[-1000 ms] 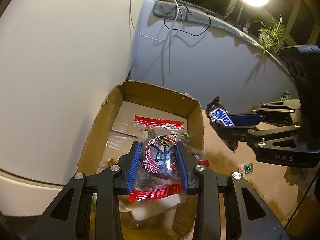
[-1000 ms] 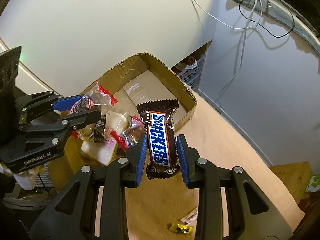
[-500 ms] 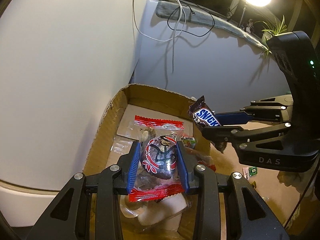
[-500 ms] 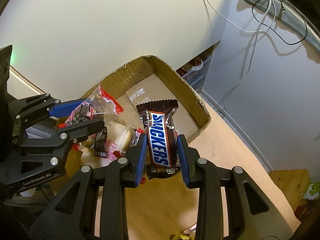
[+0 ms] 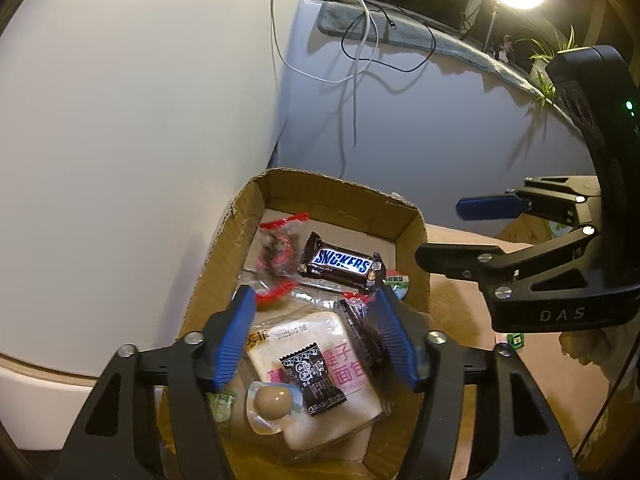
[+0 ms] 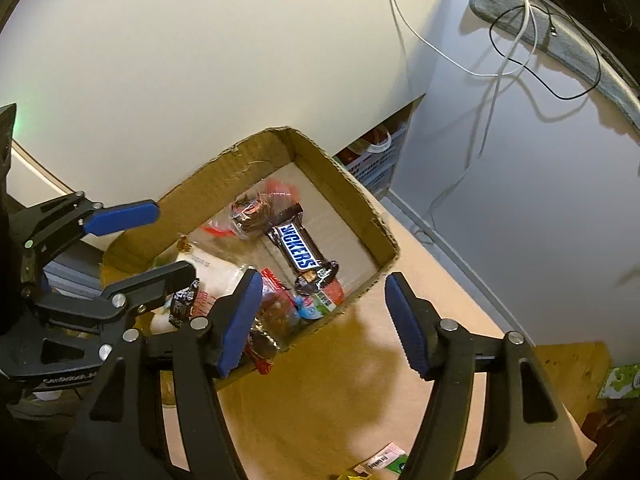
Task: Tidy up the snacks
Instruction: 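Move both open tools back over the remaining candies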
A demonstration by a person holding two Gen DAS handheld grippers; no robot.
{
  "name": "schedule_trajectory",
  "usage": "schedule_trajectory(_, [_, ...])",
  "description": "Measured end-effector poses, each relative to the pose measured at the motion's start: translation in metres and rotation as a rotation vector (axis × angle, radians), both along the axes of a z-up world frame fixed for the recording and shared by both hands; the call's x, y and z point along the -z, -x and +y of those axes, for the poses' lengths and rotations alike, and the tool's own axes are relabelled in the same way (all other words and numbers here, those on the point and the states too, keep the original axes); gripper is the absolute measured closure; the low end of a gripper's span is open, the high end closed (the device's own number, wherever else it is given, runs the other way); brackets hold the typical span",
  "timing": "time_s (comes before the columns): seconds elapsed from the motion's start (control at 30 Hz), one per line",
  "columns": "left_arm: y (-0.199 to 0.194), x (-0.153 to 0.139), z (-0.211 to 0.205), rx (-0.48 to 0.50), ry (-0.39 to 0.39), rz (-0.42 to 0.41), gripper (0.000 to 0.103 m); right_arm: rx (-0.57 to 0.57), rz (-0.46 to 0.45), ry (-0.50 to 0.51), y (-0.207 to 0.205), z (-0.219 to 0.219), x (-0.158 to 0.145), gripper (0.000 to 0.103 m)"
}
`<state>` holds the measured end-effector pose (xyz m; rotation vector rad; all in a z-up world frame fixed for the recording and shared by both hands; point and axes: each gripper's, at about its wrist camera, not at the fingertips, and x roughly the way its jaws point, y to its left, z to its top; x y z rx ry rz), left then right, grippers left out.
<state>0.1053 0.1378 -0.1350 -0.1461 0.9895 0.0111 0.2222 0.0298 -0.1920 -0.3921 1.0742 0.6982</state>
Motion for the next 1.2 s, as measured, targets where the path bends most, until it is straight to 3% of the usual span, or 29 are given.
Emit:
schedule_trajectory(0.07, [0.000,0.000,-0.002,0.002,-0.010,0.003,0.039,0.006,-0.009,0.001,0.000,-0.002,-0.002,0.022])
schedule_trajectory(0.67, [0.011,-0.020,-0.041,0.071,-0.038,-0.049,0.037,0.052,-0.055,-0.026,0.019,-0.052,-0.024,0.022])
schedule_trajectory(0.87, [0.018,-0.020,-0.062,0.115,-0.008,-0.047,0.037,0.097,-0.066,-0.012,0.034,-0.088,-0.025,0.022])
schedule_trajectory(1.07, [0.029,-0.015,-0.091,0.184,0.002,-0.066,0.037,0.218,-0.043,-0.070,0.049,-0.147,-0.019,0.022])
schedule_trajectory(1.2, [0.036,-0.005,-0.111,0.215,0.024,-0.037,0.037,0.267,-0.039,-0.041,0.062,-0.179,-0.008,0.022])
